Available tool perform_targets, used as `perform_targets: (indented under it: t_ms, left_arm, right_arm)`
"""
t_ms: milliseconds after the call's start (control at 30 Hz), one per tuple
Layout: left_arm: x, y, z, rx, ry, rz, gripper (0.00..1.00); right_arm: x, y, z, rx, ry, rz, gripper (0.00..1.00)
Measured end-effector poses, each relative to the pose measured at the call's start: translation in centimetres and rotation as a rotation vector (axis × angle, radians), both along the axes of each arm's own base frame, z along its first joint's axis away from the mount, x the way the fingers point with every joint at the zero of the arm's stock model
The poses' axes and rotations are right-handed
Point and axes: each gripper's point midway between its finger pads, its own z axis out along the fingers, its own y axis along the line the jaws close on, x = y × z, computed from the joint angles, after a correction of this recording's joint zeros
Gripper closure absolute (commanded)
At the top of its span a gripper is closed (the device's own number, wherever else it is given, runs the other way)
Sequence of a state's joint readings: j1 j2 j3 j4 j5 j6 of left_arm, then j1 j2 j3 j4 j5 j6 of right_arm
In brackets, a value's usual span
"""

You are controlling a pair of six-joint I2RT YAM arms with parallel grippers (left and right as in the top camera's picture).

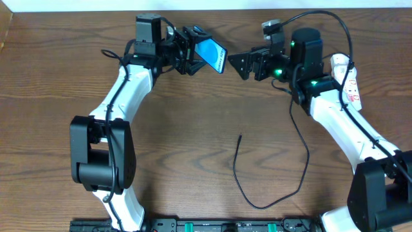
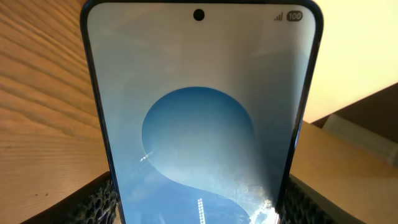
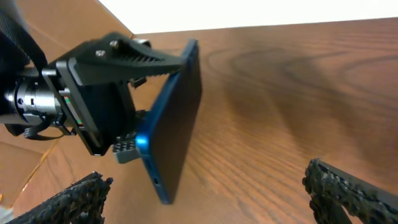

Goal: Plug charger to phone and switch on socket
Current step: 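Move the right gripper toward the phone held by the left gripper, then grasp the phone's top edge with the right gripper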

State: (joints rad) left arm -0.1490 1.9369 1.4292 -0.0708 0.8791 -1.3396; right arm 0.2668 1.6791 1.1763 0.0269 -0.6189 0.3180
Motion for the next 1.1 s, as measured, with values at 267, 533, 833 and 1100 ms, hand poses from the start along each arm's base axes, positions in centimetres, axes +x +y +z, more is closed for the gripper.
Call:
perform_targets:
  t_ms: [267,533,833,1100]
  left_arm:
    - [-0.5,-1.8,-0.3,0.003,0.034,0.005,0.93]
    - [-1.2,-3.3,-0.3,-0.009,0.066,-0.005,0.93]
    - [-2.2,-5.3,-0.3,-0.012,0.079,-0.038,0.93]
    - [-2.5,-5.8,-0.3,-0.022,0.100,-0.040,0.93]
  right_arm:
    - [-0.5,0.6,-0.5,-0.023,0.009,0.015,0.01]
    - [-0.4,0.0,-1.4,-0.073,0.011,-0.005,0.01]
    - [-0.7,1.2,-2.0,-0.119,0.002,-0.020,0.08]
    - [-0.7,1.5,-2.5,-0.161,0.000,-0.057,0.15]
